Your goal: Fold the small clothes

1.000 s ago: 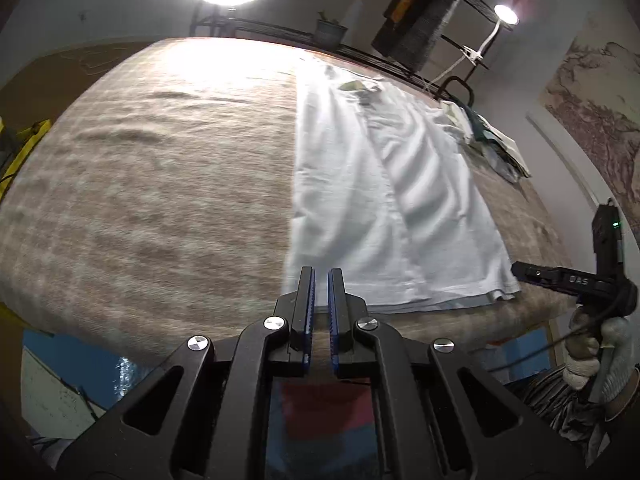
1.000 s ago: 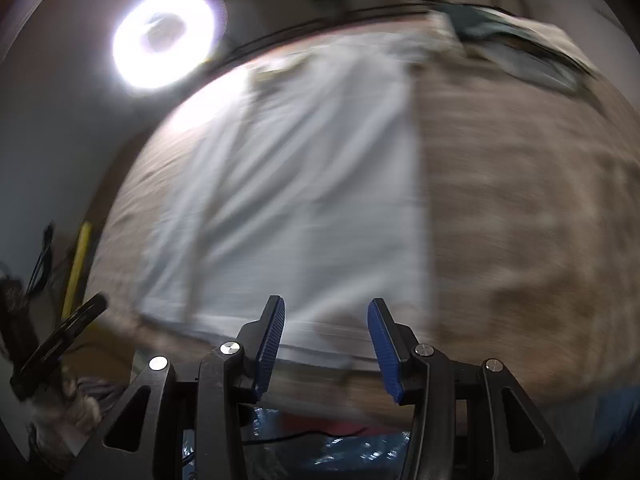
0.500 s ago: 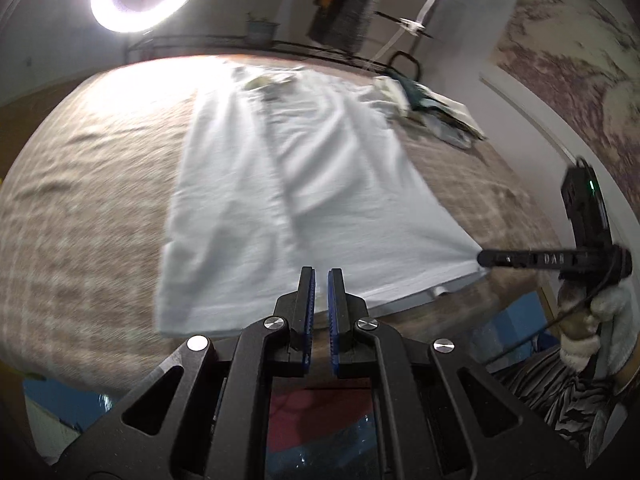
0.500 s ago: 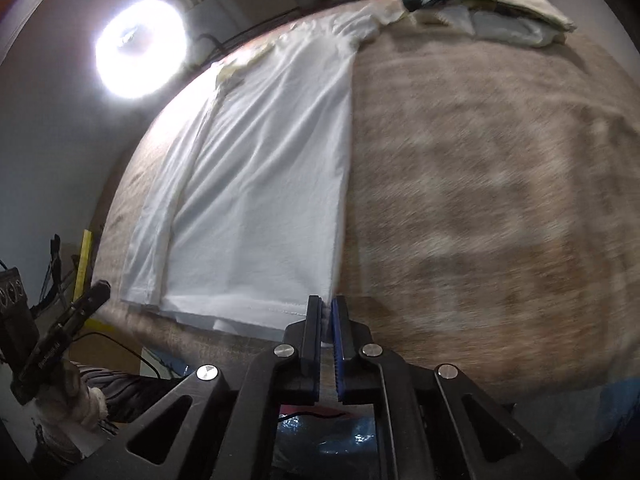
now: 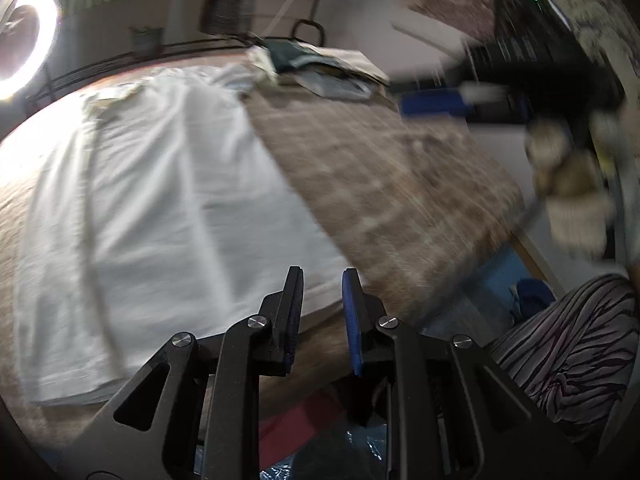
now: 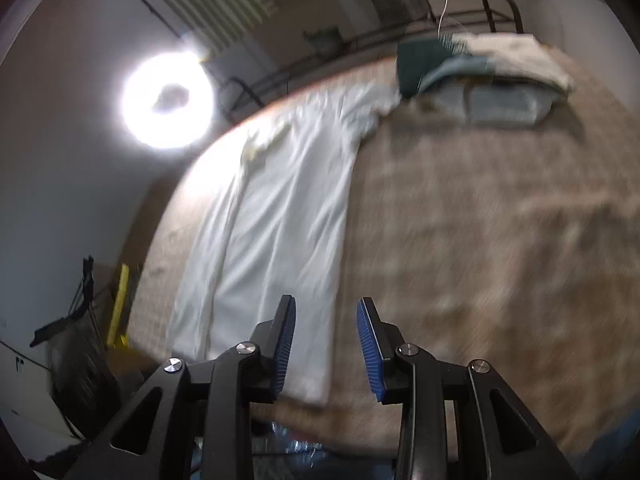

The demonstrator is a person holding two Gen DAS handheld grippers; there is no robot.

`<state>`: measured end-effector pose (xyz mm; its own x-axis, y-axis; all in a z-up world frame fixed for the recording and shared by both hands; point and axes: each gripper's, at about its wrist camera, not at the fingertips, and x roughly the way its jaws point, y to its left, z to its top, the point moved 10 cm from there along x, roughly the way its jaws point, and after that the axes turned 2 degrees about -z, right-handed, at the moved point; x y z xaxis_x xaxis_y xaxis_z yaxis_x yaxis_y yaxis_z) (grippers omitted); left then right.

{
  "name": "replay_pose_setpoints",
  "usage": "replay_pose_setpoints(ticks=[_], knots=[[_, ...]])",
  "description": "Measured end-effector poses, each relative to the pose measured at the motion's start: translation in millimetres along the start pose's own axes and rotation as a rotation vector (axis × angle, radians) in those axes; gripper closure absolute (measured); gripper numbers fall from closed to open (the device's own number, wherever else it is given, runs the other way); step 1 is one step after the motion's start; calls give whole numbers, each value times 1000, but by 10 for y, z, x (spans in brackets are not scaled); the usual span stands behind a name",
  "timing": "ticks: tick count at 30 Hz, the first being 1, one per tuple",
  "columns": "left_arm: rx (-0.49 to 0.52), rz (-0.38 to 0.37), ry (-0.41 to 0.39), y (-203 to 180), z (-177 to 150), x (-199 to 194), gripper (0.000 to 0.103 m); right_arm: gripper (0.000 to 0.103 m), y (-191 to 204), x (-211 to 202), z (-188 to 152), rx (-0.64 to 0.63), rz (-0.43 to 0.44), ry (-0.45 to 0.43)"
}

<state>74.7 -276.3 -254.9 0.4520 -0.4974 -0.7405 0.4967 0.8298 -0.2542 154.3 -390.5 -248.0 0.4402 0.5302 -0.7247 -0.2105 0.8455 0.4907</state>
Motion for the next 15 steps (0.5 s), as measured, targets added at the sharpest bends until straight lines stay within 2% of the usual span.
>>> replay_pose_setpoints(ticks=[3,5,7,10,15], knots=[[45,2,35,-128,-22,188,80,62,-196,-101,304,-11,-15,-56],[63,6,60,-171,-54,291,59,61,-331,-108,466,-6,-23,-80],[72,18,78,-183,-79,377,57,60,-468,-54,608,22,-17,-85],[61,27,99,-171,-106,468,57,51,-564,122,791,55,-1,-82],[84,53,75,-189,-111,529,57,46,-565,449,1115,107,58,-74]])
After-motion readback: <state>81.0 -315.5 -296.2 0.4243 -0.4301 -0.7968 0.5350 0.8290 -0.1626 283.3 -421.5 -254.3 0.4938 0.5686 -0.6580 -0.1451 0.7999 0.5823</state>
